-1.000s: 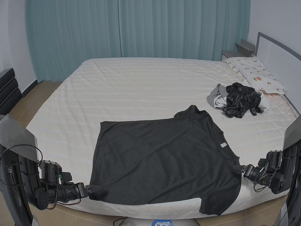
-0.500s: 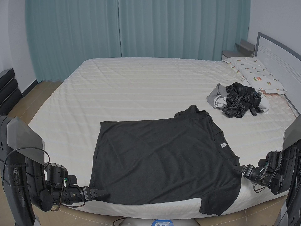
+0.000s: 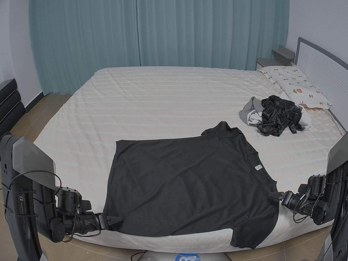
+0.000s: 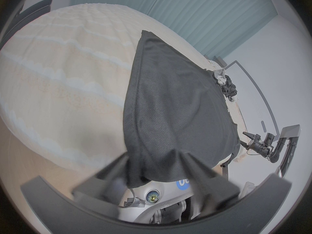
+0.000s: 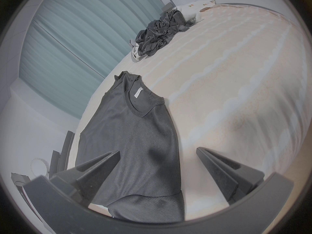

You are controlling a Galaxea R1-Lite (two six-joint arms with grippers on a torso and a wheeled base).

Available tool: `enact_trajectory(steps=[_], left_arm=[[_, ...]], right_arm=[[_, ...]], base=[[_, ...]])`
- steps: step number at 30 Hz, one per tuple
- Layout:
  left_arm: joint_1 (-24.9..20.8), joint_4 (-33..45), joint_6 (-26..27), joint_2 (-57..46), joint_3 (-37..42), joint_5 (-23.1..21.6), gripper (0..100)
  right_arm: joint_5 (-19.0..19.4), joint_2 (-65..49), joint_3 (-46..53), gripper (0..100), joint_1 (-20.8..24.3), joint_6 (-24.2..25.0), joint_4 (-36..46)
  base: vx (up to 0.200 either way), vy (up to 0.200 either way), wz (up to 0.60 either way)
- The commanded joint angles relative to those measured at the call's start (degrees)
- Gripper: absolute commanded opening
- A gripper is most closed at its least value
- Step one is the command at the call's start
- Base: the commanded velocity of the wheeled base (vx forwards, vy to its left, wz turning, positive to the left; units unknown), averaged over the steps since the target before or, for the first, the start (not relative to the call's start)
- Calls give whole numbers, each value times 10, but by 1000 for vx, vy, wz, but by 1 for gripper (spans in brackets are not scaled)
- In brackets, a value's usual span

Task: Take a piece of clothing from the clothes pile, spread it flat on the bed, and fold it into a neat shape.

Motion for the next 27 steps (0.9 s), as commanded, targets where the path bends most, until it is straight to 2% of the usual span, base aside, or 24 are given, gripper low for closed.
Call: enact_trajectory(steps=[1, 6, 9, 17, 27], left_arm=[[0, 0, 0, 1, 15, 5, 0], [1, 0, -1, -4, 25, 30, 0], [1, 0, -2, -6, 25, 30, 0], [1, 0, -55, -32, 19, 21, 0], [10, 0, -94, -32, 6, 6, 0]], right_arm=[[0, 0, 6, 100, -2, -3, -3], [1, 0, 11, 100, -3, -3, -3], [4, -1, 18, 100, -4, -10, -3], [43, 1, 52, 100, -33, -92, -2], [54, 30, 40, 100, -32, -97, -5]], base=[[0, 0, 0], [0, 0, 0], [0, 0, 0], [0, 0, 0], [0, 0, 0]])
